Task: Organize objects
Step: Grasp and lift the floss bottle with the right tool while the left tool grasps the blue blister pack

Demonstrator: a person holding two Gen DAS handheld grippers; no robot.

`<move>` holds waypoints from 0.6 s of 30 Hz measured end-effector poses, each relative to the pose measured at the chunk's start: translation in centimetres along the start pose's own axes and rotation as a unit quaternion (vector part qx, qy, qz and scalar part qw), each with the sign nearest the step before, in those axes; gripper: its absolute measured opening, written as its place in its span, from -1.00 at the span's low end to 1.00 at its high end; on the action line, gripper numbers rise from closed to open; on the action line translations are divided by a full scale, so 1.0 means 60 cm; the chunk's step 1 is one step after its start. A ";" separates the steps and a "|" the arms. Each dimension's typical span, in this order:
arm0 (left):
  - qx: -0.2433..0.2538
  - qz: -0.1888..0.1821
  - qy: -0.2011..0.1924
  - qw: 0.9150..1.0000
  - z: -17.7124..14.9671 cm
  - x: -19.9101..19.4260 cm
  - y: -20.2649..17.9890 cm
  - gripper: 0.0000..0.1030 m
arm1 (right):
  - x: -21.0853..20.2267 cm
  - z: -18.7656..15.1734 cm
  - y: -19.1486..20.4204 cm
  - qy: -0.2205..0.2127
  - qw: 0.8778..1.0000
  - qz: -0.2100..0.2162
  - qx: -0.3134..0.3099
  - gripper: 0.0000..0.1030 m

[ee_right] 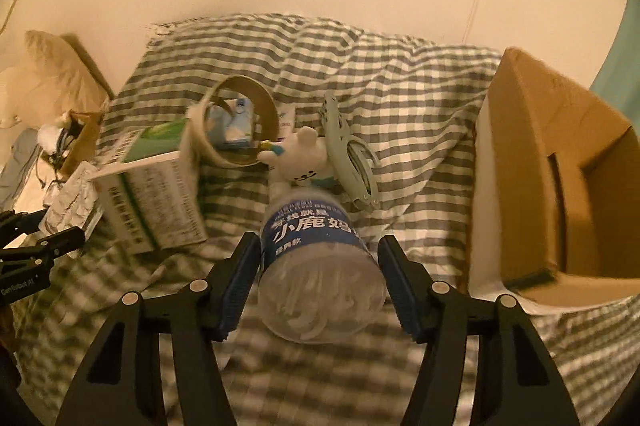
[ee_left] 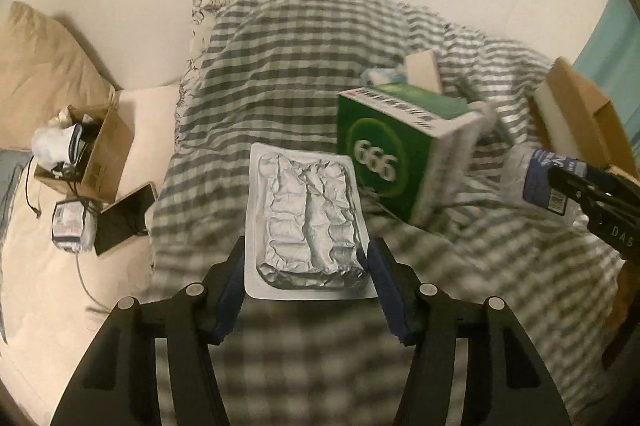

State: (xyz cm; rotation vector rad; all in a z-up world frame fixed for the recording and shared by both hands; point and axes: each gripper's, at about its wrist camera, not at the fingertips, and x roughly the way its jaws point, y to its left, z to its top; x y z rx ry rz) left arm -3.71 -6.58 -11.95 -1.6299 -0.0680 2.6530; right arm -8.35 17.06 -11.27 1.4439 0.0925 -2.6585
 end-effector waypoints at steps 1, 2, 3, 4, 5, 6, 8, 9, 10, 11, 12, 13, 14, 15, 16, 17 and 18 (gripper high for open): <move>-0.001 -0.002 -0.003 1.000 -0.006 -0.010 -0.003 0.16 | -0.013 -0.002 0.002 -0.002 1.000 0.000 -0.002 0.18; -0.001 -0.004 -0.007 1.000 -0.012 -0.021 -0.006 0.16 | -0.026 -0.005 0.003 -0.005 1.000 0.000 -0.005 0.18; 0.001 -0.004 -0.010 1.000 -0.018 -0.032 -0.010 0.16 | -0.040 -0.007 0.003 -0.010 1.000 0.000 -0.006 0.17; 0.002 -0.005 -0.014 1.000 -0.024 -0.044 -0.015 0.15 | -0.060 -0.009 0.004 -0.017 1.000 0.001 -0.007 0.17; 0.004 -0.006 -0.018 1.000 -0.029 -0.060 -0.021 0.15 | -0.075 -0.012 0.004 -0.021 1.000 0.003 -0.009 0.17; 0.005 -0.006 -0.022 1.000 -0.032 -0.072 -0.025 0.15 | -0.092 -0.014 0.004 -0.026 1.000 0.003 -0.011 0.16; 0.009 -0.007 -0.036 0.999 -0.032 -0.104 -0.035 0.15 | -0.128 -0.012 0.000 -0.038 0.999 0.002 -0.014 0.16; 0.013 -0.008 -0.042 0.999 -0.031 -0.118 -0.042 0.15 | -0.147 -0.013 -0.002 -0.045 0.999 0.003 -0.015 0.16; 0.016 -0.009 -0.050 0.999 -0.030 -0.132 -0.047 0.15 | -0.168 -0.011 -0.003 -0.052 0.998 0.003 -0.017 0.16; 0.021 -0.011 -0.060 0.998 -0.027 -0.152 -0.058 0.15 | -0.191 -0.009 -0.005 -0.061 0.998 0.004 -0.020 0.16; 0.024 -0.013 -0.067 0.997 -0.025 -0.165 -0.067 0.14 | -0.211 -0.010 -0.007 -0.068 0.997 0.003 -0.023 0.16; 0.027 -0.015 -0.074 0.997 -0.022 -0.177 -0.075 0.06 | -0.225 -0.009 -0.009 -0.074 0.997 0.002 -0.025 0.16; 0.031 -0.021 -0.081 0.996 -0.018 -0.191 -0.087 -0.47 | -0.242 -0.007 -0.012 -0.080 0.996 0.002 -0.028 0.16; 0.033 -0.030 -0.082 0.996 -0.011 -0.201 -0.098 -0.55 | -0.258 -0.004 -0.016 -0.086 0.996 0.002 -0.028 0.16; 0.031 -0.036 -0.084 0.995 -0.005 -0.209 -0.107 -0.55 | -0.276 -0.002 -0.021 -0.092 0.995 0.003 -0.029 0.16; 0.033 -0.047 -0.089 0.994 0.005 -0.219 -0.124 -0.55 | -0.291 0.001 -0.027 -0.098 0.995 0.003 -0.028 0.16; 0.038 -0.053 -0.093 0.994 0.011 -0.225 -0.136 -0.57 | -0.306 0.003 -0.036 -0.105 0.994 0.004 -0.026 0.16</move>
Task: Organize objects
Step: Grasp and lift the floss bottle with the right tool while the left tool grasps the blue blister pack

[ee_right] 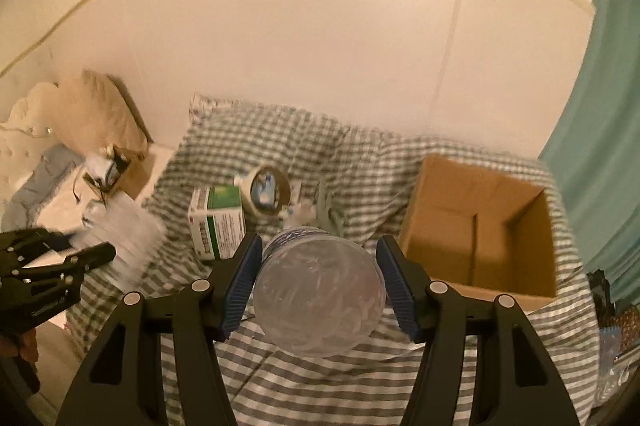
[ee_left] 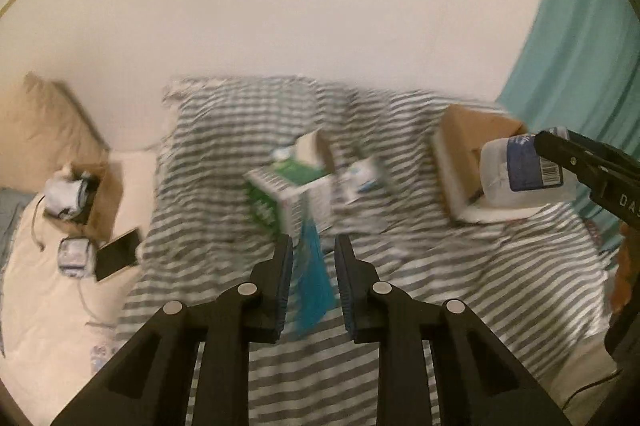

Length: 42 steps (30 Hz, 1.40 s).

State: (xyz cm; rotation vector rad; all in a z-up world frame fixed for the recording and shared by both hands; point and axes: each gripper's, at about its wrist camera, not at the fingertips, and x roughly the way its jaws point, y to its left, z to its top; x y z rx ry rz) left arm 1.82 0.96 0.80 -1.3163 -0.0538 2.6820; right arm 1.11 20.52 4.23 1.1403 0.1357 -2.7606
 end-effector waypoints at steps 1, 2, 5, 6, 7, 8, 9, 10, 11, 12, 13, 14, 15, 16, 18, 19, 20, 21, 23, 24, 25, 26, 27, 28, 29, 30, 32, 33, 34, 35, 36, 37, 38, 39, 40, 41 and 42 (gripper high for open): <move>0.006 -0.006 -0.004 1.000 0.008 -0.001 -0.014 -0.61 | -0.016 0.009 -0.012 -0.007 1.000 -0.002 0.002 0.16; 0.013 -0.015 -0.005 1.000 0.019 0.000 -0.032 -0.69 | -0.033 0.018 -0.026 -0.014 1.000 -0.007 0.004 0.15; 0.027 -0.037 0.000 0.999 0.037 0.017 -0.074 -0.73 | -0.061 0.038 -0.063 -0.025 0.999 -0.022 0.008 0.15; 0.032 -0.037 0.002 0.999 0.039 0.025 -0.084 -0.73 | -0.069 0.044 -0.081 -0.028 0.999 -0.025 0.012 0.15; 0.038 -0.037 0.006 0.999 0.038 0.034 -0.093 -0.73 | -0.074 0.048 -0.098 -0.029 0.999 -0.028 0.016 0.15; 0.043 -0.031 0.011 0.999 0.032 0.048 -0.101 -0.69 | -0.078 0.051 -0.116 -0.029 0.999 -0.033 0.020 0.15; 0.046 -0.021 0.018 0.999 0.024 0.063 -0.106 -0.63 | -0.081 0.052 -0.129 -0.030 0.999 -0.038 0.021 0.15; 0.049 -0.011 0.027 0.998 0.015 0.078 -0.111 -0.56 | -0.081 0.050 -0.144 -0.030 0.998 -0.044 0.021 0.15; 0.051 0.004 0.038 0.998 0.001 0.098 -0.113 -0.29 | -0.078 0.045 -0.156 -0.030 0.998 -0.046 0.022 0.15; 0.051 0.018 0.047 0.997 -0.011 0.114 -0.111 0.05 | -0.074 0.040 -0.168 -0.027 0.998 -0.048 0.026 0.15; 0.051 0.029 0.053 0.997 -0.023 0.128 -0.106 0.17 | -0.065 0.034 -0.181 -0.021 0.998 -0.048 0.036 0.15; 0.050 0.039 0.058 0.996 -0.037 0.141 -0.099 0.25 | -0.057 0.029 -0.188 -0.017 0.998 -0.045 0.038 0.15; 0.049 0.047 0.065 0.996 -0.050 0.154 -0.094 0.25 | -0.051 0.024 -0.191 -0.015 0.998 -0.042 0.039 0.15; 0.049 0.057 0.075 0.994 -0.062 0.166 -0.088 0.26 | -0.043 0.019 -0.193 -0.011 0.998 -0.040 0.038 0.15; 0.049 0.076 0.094 0.992 -0.083 0.186 -0.077 0.33 | -0.032 0.009 -0.191 -0.004 0.999 -0.035 0.035 0.15; 0.049 0.080 0.101 0.990 -0.093 0.193 -0.074 0.37 | -0.027 0.004 -0.187 0.000 0.999 -0.029 0.034 0.15; 0.050 0.084 0.107 0.989 -0.105 0.202 -0.072 0.47 | -0.027 -0.002 -0.190 0.001 0.999 -0.025 0.033 0.15; 0.052 0.087 0.108 0.989 -0.112 0.207 -0.071 0.56 | -0.026 -0.007 -0.188 0.005 0.999 -0.020 0.029 0.15; 0.064 0.099 0.105 0.987 -0.126 0.216 -0.074 0.64 | -0.023 -0.016 -0.172 0.008 1.000 -0.017 0.018 0.15; 0.069 0.104 0.104 0.987 -0.128 0.220 -0.076 0.64 | -0.022 -0.018 -0.168 0.009 1.000 -0.016 0.014 0.15; 0.073 0.108 0.103 0.986 -0.131 0.222 -0.075 0.64 | -0.021 -0.022 -0.162 0.011 1.000 -0.014 0.010 0.15; 0.075 0.110 0.104 0.986 -0.133 0.226 -0.074 0.64 | -0.021 -0.026 -0.155 0.011 1.000 -0.012 0.008 0.15; 0.073 0.110 0.105 0.986 -0.132 0.227 -0.072 0.64 | -0.021 -0.028 -0.151 0.012 1.000 -0.010 0.005 0.15; 0.070 0.110 0.105 0.986 -0.130 0.227 -0.069 0.65 | -0.021 -0.030 -0.146 0.012 1.000 -0.008 0.004 0.15; 0.065 0.109 0.103 0.987 -0.127 0.225 -0.064 0.64 | -0.021 -0.032 -0.141 0.012 1.000 -0.007 0.002 0.15; 0.062 0.108 0.102 0.987 -0.124 0.222 -0.061 0.64 | -0.022 -0.033 -0.138 0.013 1.000 -0.005 -0.001 0.15; 0.054 0.101 0.098 0.989 -0.120 0.215 -0.053 0.64 | -0.020 -0.034 -0.128 0.014 1.000 -0.005 -0.005 0.15; 0.051 0.097 0.098 0.989 -0.118 0.216 -0.049 0.65 | -0.019 -0.034 -0.125 0.015 1.000 -0.005 -0.007 0.15; 0.048 0.094 0.101 0.989 -0.116 0.218 -0.045 0.65 | -0.017 -0.035 -0.121 0.016 1.000 -0.005 -0.010 0.15; 0.043 0.093 0.108 0.989 -0.114 0.224 -0.040 0.65 | -0.015 -0.035 -0.118 0.018 1.000 -0.004 -0.012 0.15; 0.036 0.090 0.116 0.988 -0.113 0.232 -0.035 0.65 | -0.012 -0.036 -0.115 0.020 1.000 -0.003 -0.014 0.15; 0.031 0.087 0.119 0.989 -0.113 0.237 -0.032 0.64 | -0.010 -0.038 -0.114 0.021 1.000 -0.004 -0.015 0.15; 0.025 0.083 0.119 0.989 -0.113 0.240 -0.029 0.62 | -0.008 -0.040 -0.112 0.024 1.000 -0.004 -0.016 0.15; 0.022 0.080 0.120 0.989 -0.113 0.242 -0.029 0.47 | -0.005 -0.042 -0.110 0.026 1.000 -0.004 -0.017 0.15; 0.023 0.078 0.119 0.990 -0.113 0.241 -0.030 0.36 | -0.002 -0.044 -0.108 0.029 0.999 -0.003 -0.017 0.15; 0.027 0.079 0.119 0.989 -0.113 0.239 -0.032 0.31 | -0.001 -0.045 -0.107 0.031 0.999 -0.003 -0.018 0.15; 0.029 0.077 0.119 0.989 -0.112 0.237 -0.033 0.31 | 0.000 -0.046 -0.107 0.032 0.999 -0.002 -0.019 0.15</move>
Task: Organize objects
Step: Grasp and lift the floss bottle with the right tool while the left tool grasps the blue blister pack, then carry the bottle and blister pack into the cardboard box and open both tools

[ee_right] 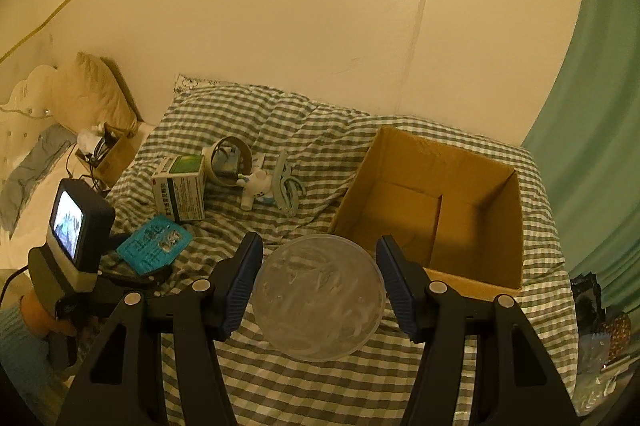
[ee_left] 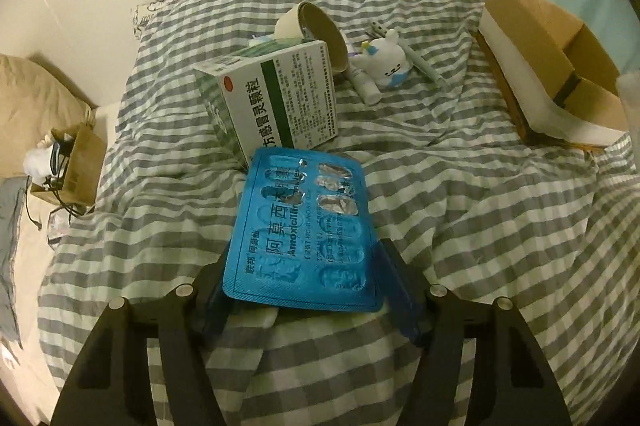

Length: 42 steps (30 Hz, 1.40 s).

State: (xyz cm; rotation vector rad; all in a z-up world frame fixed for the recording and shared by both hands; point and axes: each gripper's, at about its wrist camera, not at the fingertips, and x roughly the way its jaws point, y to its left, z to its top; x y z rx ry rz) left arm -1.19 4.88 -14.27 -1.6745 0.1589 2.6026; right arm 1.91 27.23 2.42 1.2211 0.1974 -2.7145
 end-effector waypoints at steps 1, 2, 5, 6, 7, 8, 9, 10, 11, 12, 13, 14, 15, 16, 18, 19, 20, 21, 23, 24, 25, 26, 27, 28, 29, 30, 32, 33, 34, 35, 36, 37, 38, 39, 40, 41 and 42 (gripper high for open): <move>0.001 -0.002 0.000 1.000 0.000 -0.003 0.000 0.30 | 0.001 0.000 0.001 0.000 1.000 0.000 0.000 0.15; 0.000 -0.003 -0.002 1.000 0.000 -0.009 0.001 0.30 | 0.002 0.001 0.000 0.000 1.000 -0.001 -0.001 0.15; -0.007 -0.011 -0.012 1.000 0.001 -0.032 0.003 0.30 | -0.003 0.003 -0.002 -0.003 1.000 0.000 0.002 0.15; -0.007 -0.012 -0.019 1.000 0.003 -0.045 0.002 0.30 | -0.005 0.004 -0.002 -0.005 1.000 0.001 0.003 0.15; -0.006 -0.012 -0.024 1.000 0.006 -0.056 0.000 0.30 | -0.009 0.005 -0.003 -0.007 1.000 0.002 0.004 0.15; -0.003 -0.014 -0.032 0.999 0.011 -0.073 -0.006 0.30 | -0.014 0.007 -0.004 -0.010 1.000 0.003 0.005 0.15; 0.000 -0.016 -0.038 0.999 0.016 -0.086 -0.011 0.30 | -0.019 0.008 -0.005 -0.014 1.000 0.004 0.005 0.15; 0.003 -0.018 -0.046 0.999 0.021 -0.099 -0.017 0.30 | -0.025 0.010 -0.005 -0.018 1.000 0.004 0.006 0.15; 0.007 -0.021 -0.058 0.998 0.031 -0.119 -0.027 0.30 | -0.031 0.013 -0.005 -0.022 1.000 0.005 0.006 0.15; 0.010 -0.026 -0.067 0.997 0.038 -0.133 -0.036 0.30 | -0.037 0.016 -0.007 -0.026 1.000 0.005 0.007 0.15; 0.012 -0.032 -0.074 0.997 0.046 -0.145 -0.044 0.30 | -0.046 0.019 -0.009 -0.033 0.999 0.005 0.009 0.15; 0.016 -0.041 -0.083 0.996 0.060 -0.162 -0.059 0.30 | -0.056 0.023 -0.013 -0.041 0.999 0.003 0.011 0.15; 0.020 -0.046 -0.089 0.995 0.069 -0.171 -0.069 0.30 | -0.066 0.028 -0.018 -0.049 0.999 0.001 0.013 0.15; 0.024 -0.049 -0.096 0.994 0.079 -0.181 -0.081 0.30 | -0.077 0.036 -0.025 -0.057 0.998 -0.001 0.014 0.15; 0.037 -0.059 -0.111 0.991 0.106 -0.200 -0.113 0.30 | -0.098 0.052 -0.041 -0.073 0.997 -0.011 0.018 0.15; 0.041 -0.064 -0.116 0.990 0.118 -0.205 -0.127 0.30 | -0.109 0.064 -0.055 -0.082 0.996 -0.019 0.020 0.14; 0.047 -0.071 -0.123 0.989 0.136 -0.212 -0.150 0.30 | -0.114 0.072 -0.064 -0.087 0.996 -0.023 0.021 0.14; 0.051 -0.077 -0.128 0.988 0.147 -0.217 -0.163 0.30 | -0.119 0.085 -0.078 -0.092 0.995 -0.029 0.023 0.14; 0.060 -0.088 -0.136 0.985 0.174 -0.222 -0.196 0.30 | -0.124 0.104 -0.104 -0.097 0.994 -0.036 0.033 0.14; 0.065 -0.093 -0.141 0.984 0.189 -0.221 -0.214 0.30 | -0.123 0.112 -0.116 -0.097 0.994 -0.039 0.036 0.14; 0.069 -0.096 -0.144 0.983 0.199 -0.219 -0.229 0.30 | -0.120 0.123 -0.131 -0.096 0.994 -0.045 0.039 0.14; 0.076 -0.098 -0.145 0.982 0.214 -0.212 -0.249 0.30 | -0.115 0.131 -0.144 -0.095 0.993 -0.050 0.040 0.14; 0.079 -0.098 -0.144 0.981 0.223 -0.205 -0.262 0.30 | -0.109 0.137 -0.155 -0.094 0.993 -0.057 0.040 0.14; 0.082 -0.100 -0.142 0.981 0.230 -0.196 -0.274 0.30 | -0.101 0.143 -0.169 -0.092 0.993 -0.063 0.041 0.14; 0.085 -0.103 -0.137 0.982 0.240 -0.182 -0.291 0.30 | -0.090 0.147 -0.178 -0.089 0.993 -0.066 0.042 0.14; 0.086 -0.105 -0.133 0.982 0.246 -0.171 -0.302 0.30 | -0.079 0.149 -0.189 -0.084 0.993 -0.068 0.043 0.14; 0.090 -0.108 -0.122 0.982 0.255 -0.143 -0.328 0.30 | -0.053 0.148 -0.211 -0.072 0.994 -0.070 0.049 0.14; 0.092 -0.109 -0.118 0.983 0.258 -0.134 -0.340 0.30 | -0.038 0.145 -0.222 -0.064 0.994 -0.069 0.052 0.14; 0.093 -0.111 -0.115 0.983 0.260 -0.124 -0.347 0.30 | -0.022 0.141 -0.233 -0.056 0.994 -0.069 0.057 0.14; 0.096 -0.116 -0.111 0.982 0.264 -0.111 -0.357 0.30 | -0.006 0.137 -0.244 -0.049 0.995 -0.067 0.061 0.14; 0.098 -0.117 -0.109 0.982 0.265 -0.103 -0.363 0.30 | 0.006 0.133 -0.252 -0.042 0.995 -0.067 0.064 0.14; 0.101 -0.120 -0.106 0.982 0.266 -0.095 -0.370 0.30 | 0.021 0.129 -0.262 -0.036 0.995 -0.067 0.068 0.14; 0.107 -0.121 -0.103 0.982 0.267 -0.084 -0.380 0.30 | 0.033 0.124 -0.269 -0.031 0.995 -0.067 0.071 0.14; 0.112 -0.120 -0.101 0.981 0.269 -0.076 -0.387 0.30 | 0.043 0.121 -0.275 -0.027 0.995 -0.065 0.074 0.14; 0.115 -0.119 -0.101 0.981 0.270 -0.071 -0.393 0.30 | 0.054 0.119 -0.278 -0.023 0.995 -0.063 0.078 0.14; 0.117 -0.117 -0.100 0.981 0.271 -0.063 -0.399 0.30 | 0.062 0.118 -0.281 -0.019 0.995 -0.059 0.080 0.14; 0.118 -0.118 -0.098 0.981 0.272 -0.058 -0.401 0.32 | 0.071 0.113 -0.284 -0.015 0.995 -0.057 0.081 0.14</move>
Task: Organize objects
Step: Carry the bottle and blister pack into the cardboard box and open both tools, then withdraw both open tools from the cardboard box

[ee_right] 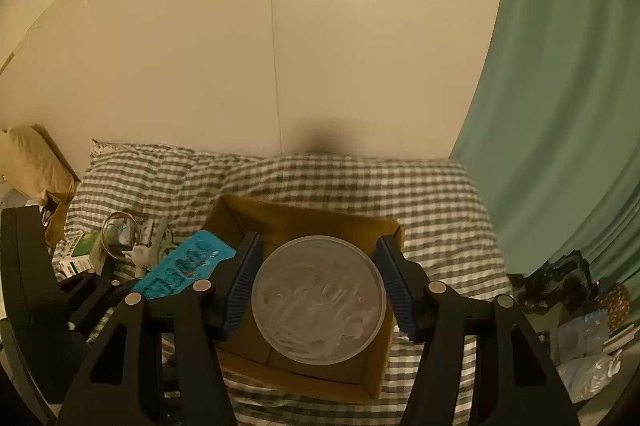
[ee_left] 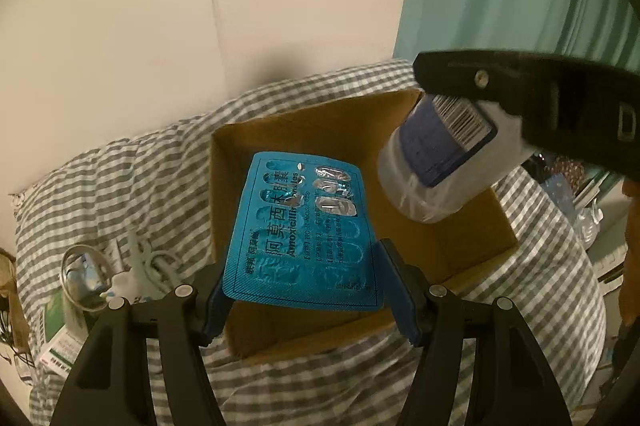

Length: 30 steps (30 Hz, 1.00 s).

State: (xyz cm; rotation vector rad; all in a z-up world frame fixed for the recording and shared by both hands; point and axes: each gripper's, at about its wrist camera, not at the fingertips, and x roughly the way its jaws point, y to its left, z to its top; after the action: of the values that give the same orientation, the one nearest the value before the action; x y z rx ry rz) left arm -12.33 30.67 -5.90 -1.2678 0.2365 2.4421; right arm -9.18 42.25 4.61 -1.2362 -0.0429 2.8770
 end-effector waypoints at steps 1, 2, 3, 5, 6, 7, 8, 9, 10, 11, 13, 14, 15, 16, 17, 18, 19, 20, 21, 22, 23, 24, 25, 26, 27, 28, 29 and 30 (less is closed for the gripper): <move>0.000 -0.002 0.002 1.000 0.000 0.005 0.000 0.32 | 0.009 -0.003 -0.001 0.004 1.000 0.002 -0.001 0.14; -0.002 -0.003 0.004 1.000 0.002 0.009 0.001 0.35 | 0.016 -0.007 -0.002 0.007 1.000 0.003 -0.001 0.14; -0.003 -0.001 0.005 1.000 0.003 0.011 0.002 0.42 | 0.022 -0.011 -0.005 0.009 1.000 0.004 -0.002 0.14; -0.004 0.008 0.002 1.000 0.003 0.010 0.002 0.62 | 0.032 -0.017 -0.006 0.016 1.000 0.011 -0.003 0.14; -0.004 0.011 -0.002 1.000 0.004 0.008 0.002 0.71 | 0.030 -0.018 -0.004 0.015 1.000 0.015 -0.002 0.14; -0.005 0.015 -0.007 1.000 0.004 0.001 0.003 0.75 | 0.027 -0.017 -0.005 0.007 1.000 0.019 0.002 0.14; -0.005 0.018 -0.010 1.000 0.006 -0.007 0.004 0.81 | 0.023 -0.018 -0.008 0.002 1.000 0.022 0.008 0.14; -0.004 0.020 -0.012 1.000 0.007 -0.015 0.005 0.81 | 0.021 -0.017 -0.011 -0.002 1.000 0.027 0.012 0.17; -0.003 0.022 -0.015 1.000 0.009 -0.024 0.006 0.81 | 0.013 -0.013 -0.012 -0.008 0.999 0.031 0.015 0.30; -0.002 0.025 -0.021 0.999 0.011 -0.040 0.008 0.82 | 0.004 -0.008 -0.013 -0.014 0.999 0.029 0.017 0.36; -0.001 0.031 -0.030 0.999 0.013 -0.068 0.014 0.82 | -0.022 0.000 -0.011 -0.029 0.999 0.021 0.019 0.39; 0.000 0.037 -0.037 0.999 0.013 -0.092 0.020 0.85 | -0.030 0.004 -0.008 -0.032 0.999 0.022 0.019 0.39; 0.000 0.042 -0.042 0.998 0.013 -0.108 0.026 0.92 | -0.043 0.007 -0.004 -0.036 0.999 0.022 0.017 0.40; -0.001 0.046 -0.049 0.998 0.011 -0.126 0.031 0.95 | -0.059 0.010 0.001 -0.043 0.999 0.021 0.014 0.42; -0.004 0.052 -0.060 0.997 0.010 -0.153 0.043 0.96 | -0.076 0.013 0.006 -0.050 0.998 0.018 0.012 0.45; -0.007 0.056 -0.066 0.996 0.010 -0.170 0.053 0.97 | -0.096 0.015 0.015 -0.058 0.998 0.014 0.011 0.55; -0.010 0.060 -0.070 0.996 0.010 -0.183 0.068 0.97 | -0.112 0.015 0.019 -0.063 0.998 0.012 0.010 0.63; -0.017 0.068 -0.076 0.995 0.009 -0.205 0.087 0.98 | -0.128 0.015 0.027 -0.067 0.998 0.012 0.008 0.65; -0.021 0.072 -0.080 0.994 0.007 -0.221 0.097 1.00 | -0.144 0.014 0.036 -0.072 0.997 0.014 0.005 0.67; -0.026 0.077 -0.084 0.993 0.004 -0.237 0.110 1.00 | -0.165 0.010 0.050 -0.078 0.997 0.015 -0.002 0.70; -0.030 0.083 -0.091 0.992 -0.002 -0.256 0.123 1.00 | -0.175 0.006 0.058 -0.080 0.997 0.015 -0.006 0.72; -0.034 0.089 -0.097 0.991 -0.010 -0.276 0.138 1.00 | -0.188 0.000 0.068 -0.084 0.996 0.012 -0.011 0.74; -0.037 0.094 -0.101 0.990 -0.016 -0.290 0.148 1.00 | -0.201 -0.009 0.080 -0.089 0.996 0.006 -0.015 0.77; -0.041 0.104 -0.106 0.988 -0.028 -0.308 0.168 1.00 | -0.211 -0.019 0.090 -0.091 0.996 0.000 -0.019 0.79; -0.044 0.110 -0.109 0.987 -0.039 -0.319 0.181 1.00 | -0.218 -0.027 0.101 -0.092 0.996 -0.005 -0.022 0.81; -0.047 0.117 -0.111 0.986 -0.048 -0.330 0.193 1.00 | -0.225 -0.036 0.112 -0.091 0.996 -0.005 -0.022 0.82; -0.052 0.126 -0.112 0.984 -0.062 -0.344 0.211 1.00 | -0.230 -0.045 0.124 -0.092 0.996 0.001 -0.021 0.82; -0.055 0.131 -0.113 0.983 -0.072 -0.351 0.223 1.00 | -0.235 -0.052 0.131 -0.093 0.995 0.007 -0.020 0.82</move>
State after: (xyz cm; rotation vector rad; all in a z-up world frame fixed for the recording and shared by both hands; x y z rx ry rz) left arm -3.51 11.75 8.44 -1.0460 0.2218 2.8329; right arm 2.80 34.19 12.44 -0.9738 -0.0945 3.0090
